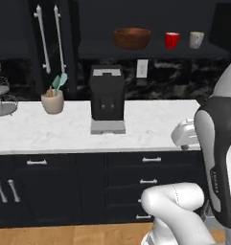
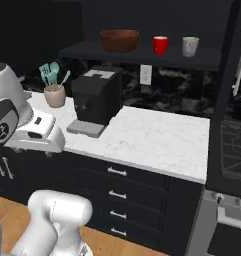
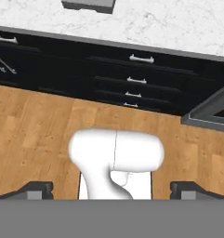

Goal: Gather all objects into one cabinet and sort the glasses and bowls to opposite sides.

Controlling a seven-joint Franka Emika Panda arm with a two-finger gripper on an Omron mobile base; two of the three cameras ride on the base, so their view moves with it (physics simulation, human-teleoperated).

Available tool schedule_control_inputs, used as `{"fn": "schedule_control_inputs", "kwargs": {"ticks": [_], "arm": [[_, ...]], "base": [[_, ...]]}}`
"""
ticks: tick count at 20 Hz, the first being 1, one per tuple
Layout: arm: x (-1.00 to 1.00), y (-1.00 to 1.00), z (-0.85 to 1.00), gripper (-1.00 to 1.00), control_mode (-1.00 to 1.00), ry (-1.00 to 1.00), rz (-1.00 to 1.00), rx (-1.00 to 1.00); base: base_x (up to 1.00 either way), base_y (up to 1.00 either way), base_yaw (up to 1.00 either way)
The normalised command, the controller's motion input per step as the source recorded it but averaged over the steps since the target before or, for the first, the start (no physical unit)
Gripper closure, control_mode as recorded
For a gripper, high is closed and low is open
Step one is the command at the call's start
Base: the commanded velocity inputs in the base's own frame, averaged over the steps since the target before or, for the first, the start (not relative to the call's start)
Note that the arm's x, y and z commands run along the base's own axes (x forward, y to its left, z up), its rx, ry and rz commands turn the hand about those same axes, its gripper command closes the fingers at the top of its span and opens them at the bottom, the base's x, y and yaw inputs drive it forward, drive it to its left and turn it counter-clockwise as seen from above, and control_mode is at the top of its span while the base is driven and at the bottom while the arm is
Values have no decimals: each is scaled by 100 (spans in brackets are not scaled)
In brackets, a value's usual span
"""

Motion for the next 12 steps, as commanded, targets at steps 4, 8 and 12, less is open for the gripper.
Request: {"fn": "schedule_control_inputs", "kwargs": {"ticks": [4,8,12], "arm": [[0,0,0,-100,100,0,0,0],[0,0,0,-100,100,0,0,0],[0,0,0,-100,100,0,0,0]], "base": [[-22,0,64],[-4,0,66],[0,46,51]]}}
